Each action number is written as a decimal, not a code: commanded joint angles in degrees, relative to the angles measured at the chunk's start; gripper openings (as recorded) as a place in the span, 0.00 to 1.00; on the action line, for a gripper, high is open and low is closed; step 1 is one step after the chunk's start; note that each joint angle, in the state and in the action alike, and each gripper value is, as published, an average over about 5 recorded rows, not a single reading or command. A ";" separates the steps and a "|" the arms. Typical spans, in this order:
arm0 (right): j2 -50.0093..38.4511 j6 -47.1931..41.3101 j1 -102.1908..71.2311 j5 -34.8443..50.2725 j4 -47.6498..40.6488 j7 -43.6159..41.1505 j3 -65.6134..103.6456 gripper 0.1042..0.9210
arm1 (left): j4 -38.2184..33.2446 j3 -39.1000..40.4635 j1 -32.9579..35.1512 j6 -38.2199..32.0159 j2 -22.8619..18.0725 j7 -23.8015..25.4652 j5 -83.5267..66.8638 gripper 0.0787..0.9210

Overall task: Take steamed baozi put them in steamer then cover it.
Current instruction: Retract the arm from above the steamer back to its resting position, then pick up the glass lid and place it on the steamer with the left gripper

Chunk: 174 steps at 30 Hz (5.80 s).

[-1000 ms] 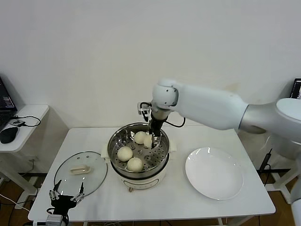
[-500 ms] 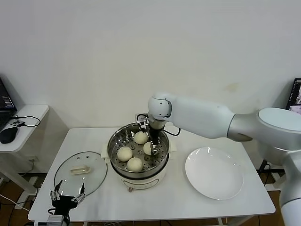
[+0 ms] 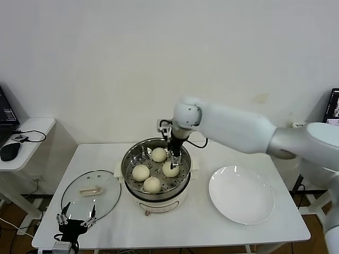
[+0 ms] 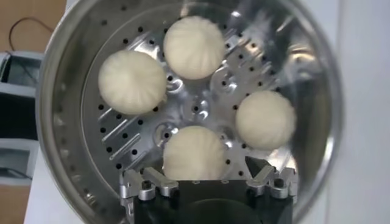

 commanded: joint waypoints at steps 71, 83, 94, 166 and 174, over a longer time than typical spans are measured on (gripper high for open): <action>7.12 32.14 -115.64 9.70 37.61 49.27 108.80 0.88 | 26.01 10.78 -21.08 3.52 12.80 -3.02 71.45 0.88; 7.73 32.69 -116.86 9.42 37.10 49.14 109.54 0.88 | 29.88 10.84 -25.91 3.59 11.61 -4.70 65.26 0.88; 8.18 32.94 -117.41 9.35 37.13 49.04 110.05 0.88 | 33.44 11.31 -28.98 4.55 9.52 -8.07 63.13 0.88; 10.56 32.86 -115.08 9.27 36.62 47.72 108.91 0.88 | -0.57 6.59 -23.61 12.14 16.68 4.97 63.71 0.08; 11.38 32.82 -113.96 7.80 35.53 47.60 108.85 0.88 | -8.22 25.23 -26.67 23.59 15.09 9.55 69.67 0.08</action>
